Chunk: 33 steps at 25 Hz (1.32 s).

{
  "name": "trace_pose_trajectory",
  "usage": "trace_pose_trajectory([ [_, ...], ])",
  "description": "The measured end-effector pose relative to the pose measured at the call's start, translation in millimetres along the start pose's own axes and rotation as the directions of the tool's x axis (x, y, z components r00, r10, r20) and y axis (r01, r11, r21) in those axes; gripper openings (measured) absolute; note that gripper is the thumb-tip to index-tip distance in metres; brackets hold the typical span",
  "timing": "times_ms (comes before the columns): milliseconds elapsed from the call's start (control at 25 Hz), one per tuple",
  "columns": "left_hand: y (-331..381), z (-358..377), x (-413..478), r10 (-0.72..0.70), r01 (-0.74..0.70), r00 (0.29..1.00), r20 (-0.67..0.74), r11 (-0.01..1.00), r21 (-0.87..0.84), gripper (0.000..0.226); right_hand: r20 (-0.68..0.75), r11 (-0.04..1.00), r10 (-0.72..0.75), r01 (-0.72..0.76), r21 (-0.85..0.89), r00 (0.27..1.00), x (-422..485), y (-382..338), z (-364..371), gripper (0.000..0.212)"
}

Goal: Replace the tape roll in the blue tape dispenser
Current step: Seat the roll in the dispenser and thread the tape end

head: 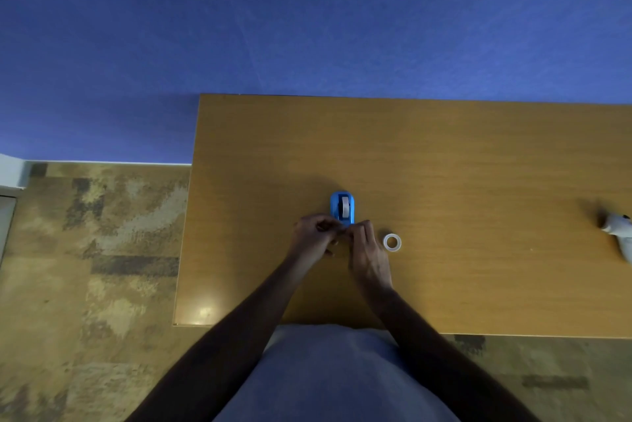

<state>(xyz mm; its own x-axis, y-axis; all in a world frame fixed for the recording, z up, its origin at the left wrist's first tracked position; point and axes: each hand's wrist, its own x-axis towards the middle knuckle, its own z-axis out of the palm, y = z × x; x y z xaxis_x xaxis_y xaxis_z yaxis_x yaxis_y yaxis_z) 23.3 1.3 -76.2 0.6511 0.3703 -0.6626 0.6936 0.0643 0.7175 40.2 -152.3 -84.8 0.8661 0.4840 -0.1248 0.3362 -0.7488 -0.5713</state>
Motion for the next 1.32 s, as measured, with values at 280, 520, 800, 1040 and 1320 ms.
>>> trace_pose_trajectory([
  [280,-18,-6,-2,0.046,-0.041,0.998,0.04,0.991,-0.128,0.021,-0.037,0.99,-0.016,0.021,0.136,0.999,1,-1,2,0.013],
  [520,-28,0,-8,0.272,-0.269,0.961,-0.058,0.962,0.055,0.005,-0.047,0.989,-0.068,0.073,0.132,0.997,0,3,4,0.018],
  [800,-21,-6,-10,0.501,-0.466,0.865,-0.017,0.817,0.34,0.014,-0.087,0.988,-0.05,0.062,0.139,0.995,-2,2,5,0.017],
  [1040,-29,-3,-8,0.467,-0.445,0.884,0.013,0.834,0.326,0.015,-0.07,0.993,-0.078,0.083,0.081,0.995,-6,5,9,0.017],
  [1320,-35,0,-8,0.476,-0.457,0.879,0.026,0.828,0.325,0.015,-0.029,0.985,-0.144,0.141,-0.095,0.989,-8,15,15,0.02],
])
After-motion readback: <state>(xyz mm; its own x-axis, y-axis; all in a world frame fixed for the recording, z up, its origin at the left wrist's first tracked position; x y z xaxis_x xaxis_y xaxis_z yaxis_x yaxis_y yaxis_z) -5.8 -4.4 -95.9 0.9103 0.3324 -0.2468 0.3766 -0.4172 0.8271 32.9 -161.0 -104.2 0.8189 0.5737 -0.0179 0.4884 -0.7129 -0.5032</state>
